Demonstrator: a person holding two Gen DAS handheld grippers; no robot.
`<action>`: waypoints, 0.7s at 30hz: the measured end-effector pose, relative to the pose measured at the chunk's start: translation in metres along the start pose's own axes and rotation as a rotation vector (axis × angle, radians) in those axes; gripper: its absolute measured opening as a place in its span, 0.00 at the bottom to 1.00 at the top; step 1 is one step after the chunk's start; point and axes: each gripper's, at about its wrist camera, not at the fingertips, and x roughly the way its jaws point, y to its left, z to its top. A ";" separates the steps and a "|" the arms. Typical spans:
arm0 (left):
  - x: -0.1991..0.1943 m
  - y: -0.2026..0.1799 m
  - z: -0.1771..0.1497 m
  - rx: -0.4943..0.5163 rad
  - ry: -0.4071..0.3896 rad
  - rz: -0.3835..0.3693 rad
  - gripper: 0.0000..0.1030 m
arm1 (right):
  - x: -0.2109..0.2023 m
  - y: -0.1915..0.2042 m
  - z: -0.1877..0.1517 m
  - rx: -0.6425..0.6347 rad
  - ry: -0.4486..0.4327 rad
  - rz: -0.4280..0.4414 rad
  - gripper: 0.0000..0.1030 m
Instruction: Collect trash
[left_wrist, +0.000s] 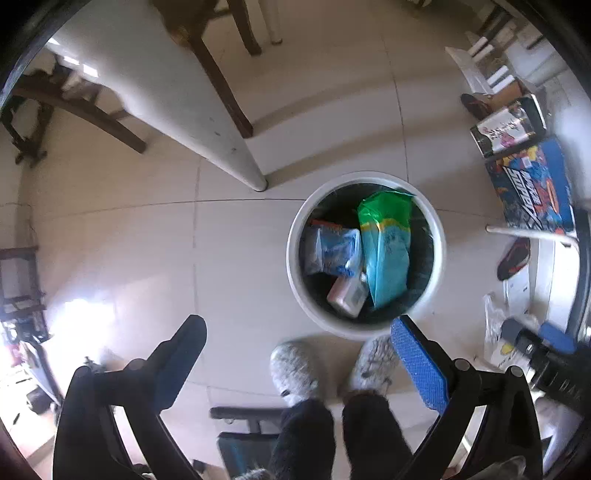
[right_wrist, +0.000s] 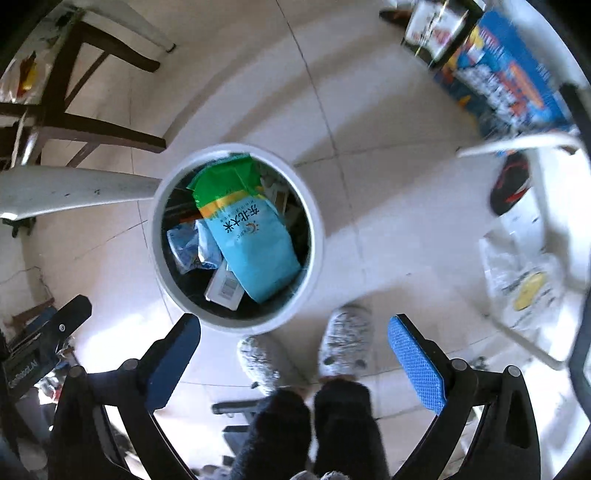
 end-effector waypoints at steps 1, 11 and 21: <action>-0.010 -0.002 -0.004 0.003 -0.003 0.003 0.99 | -0.018 0.001 -0.004 -0.009 -0.019 -0.017 1.00; -0.179 0.005 -0.058 -0.011 -0.085 -0.024 0.99 | -0.205 0.016 -0.067 -0.074 -0.126 -0.036 1.00; -0.312 0.013 -0.098 -0.013 -0.176 -0.141 0.99 | -0.373 0.023 -0.135 -0.096 -0.202 0.074 1.00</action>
